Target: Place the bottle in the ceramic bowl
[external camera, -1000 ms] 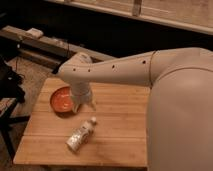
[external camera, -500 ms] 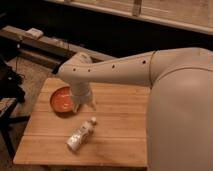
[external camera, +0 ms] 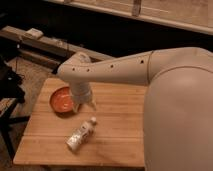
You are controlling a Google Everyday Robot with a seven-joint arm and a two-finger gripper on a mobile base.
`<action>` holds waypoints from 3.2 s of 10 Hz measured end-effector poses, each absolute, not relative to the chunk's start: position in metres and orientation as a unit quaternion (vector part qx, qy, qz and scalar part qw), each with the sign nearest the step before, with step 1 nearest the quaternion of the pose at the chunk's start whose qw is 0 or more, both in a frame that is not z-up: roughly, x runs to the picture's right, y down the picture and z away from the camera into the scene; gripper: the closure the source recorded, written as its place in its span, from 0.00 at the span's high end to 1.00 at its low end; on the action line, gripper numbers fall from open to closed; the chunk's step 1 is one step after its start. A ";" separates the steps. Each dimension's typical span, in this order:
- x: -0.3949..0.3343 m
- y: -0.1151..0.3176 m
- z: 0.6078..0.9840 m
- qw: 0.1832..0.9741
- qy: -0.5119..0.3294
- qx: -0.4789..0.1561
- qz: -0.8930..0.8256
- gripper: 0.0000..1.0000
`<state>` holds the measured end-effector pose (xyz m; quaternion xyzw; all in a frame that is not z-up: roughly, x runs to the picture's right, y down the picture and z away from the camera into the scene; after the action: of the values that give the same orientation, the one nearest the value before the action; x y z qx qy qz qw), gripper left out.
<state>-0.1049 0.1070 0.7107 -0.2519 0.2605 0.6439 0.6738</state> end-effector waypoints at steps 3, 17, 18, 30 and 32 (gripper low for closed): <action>-0.106 0.138 0.743 0.657 0.305 -0.238 0.648 0.65; -0.099 0.220 0.798 0.517 0.366 -0.292 0.717 0.65; -0.100 0.223 0.800 0.513 0.368 -0.295 0.717 0.65; -0.081 0.194 0.795 0.490 0.388 -0.284 0.727 0.00; -0.074 0.148 0.791 0.505 0.372 -0.279 0.727 0.00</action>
<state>-0.0743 0.1484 0.7911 -0.2794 0.3720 0.7268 0.5053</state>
